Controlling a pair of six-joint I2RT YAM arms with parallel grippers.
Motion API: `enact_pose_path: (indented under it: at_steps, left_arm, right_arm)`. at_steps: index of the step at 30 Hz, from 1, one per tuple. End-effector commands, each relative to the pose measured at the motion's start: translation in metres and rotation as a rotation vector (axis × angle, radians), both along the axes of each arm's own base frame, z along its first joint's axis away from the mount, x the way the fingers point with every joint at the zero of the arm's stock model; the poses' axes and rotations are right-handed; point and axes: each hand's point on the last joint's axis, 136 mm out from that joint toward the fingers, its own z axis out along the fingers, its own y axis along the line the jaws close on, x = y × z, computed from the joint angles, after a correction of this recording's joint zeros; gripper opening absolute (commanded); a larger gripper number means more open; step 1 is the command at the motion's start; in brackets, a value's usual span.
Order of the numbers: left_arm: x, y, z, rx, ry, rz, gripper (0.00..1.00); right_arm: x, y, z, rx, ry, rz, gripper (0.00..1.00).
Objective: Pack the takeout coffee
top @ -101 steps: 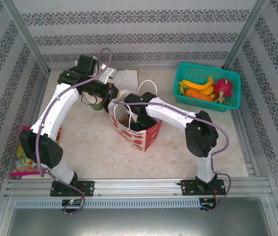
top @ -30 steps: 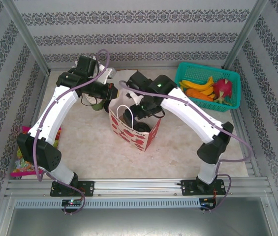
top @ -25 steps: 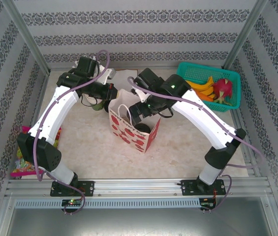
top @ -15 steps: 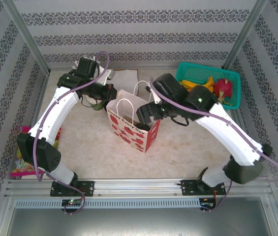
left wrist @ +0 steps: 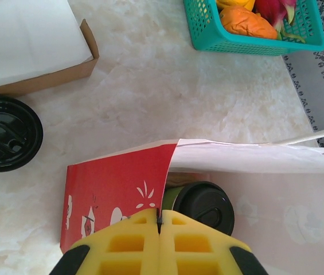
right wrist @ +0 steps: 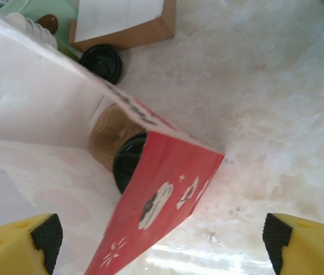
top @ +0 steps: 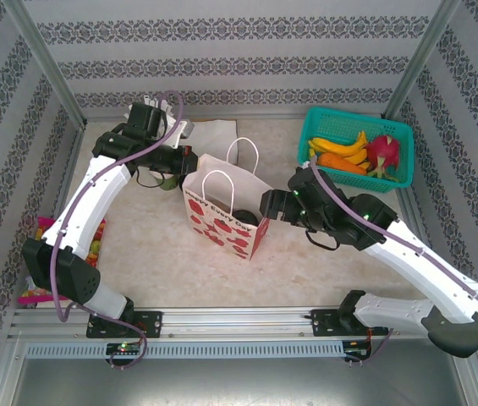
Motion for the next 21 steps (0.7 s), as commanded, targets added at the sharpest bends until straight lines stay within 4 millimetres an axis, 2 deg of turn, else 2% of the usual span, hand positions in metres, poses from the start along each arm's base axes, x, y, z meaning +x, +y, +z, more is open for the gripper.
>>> enact_pose_path:
  at_steps: [1, 7, 12, 15, 21]
  left_arm:
    - [0.0, -0.002, 0.008, -0.017, -0.034, 0.01, 0.0]
    - [-0.001, 0.0, 0.007, -0.006, -0.024, 0.012, 0.0]
    - [-0.001, 0.0, 0.007, -0.006, -0.01, 0.021, 0.0]
    - [-0.002, -0.001, 0.009, -0.019, 0.0, 0.024, 0.02]
    - [-0.009, -0.003, 0.013, -0.042, 0.015, 0.023, 0.04]
  right_arm:
    - [-0.003, 0.021, -0.008, 0.057, 0.076, 0.04, 0.89]
    - [-0.001, 0.032, -0.024, -0.005, 0.124, 0.068, 0.76]
    - [0.008, 0.038, -0.022, -0.037, 0.091, 0.087, 0.62]
    - [0.012, 0.039, -0.017, -0.075, 0.079, 0.103, 0.47]
    - [0.02, 0.031, -0.014, -0.22, 0.081, 0.14, 0.3]
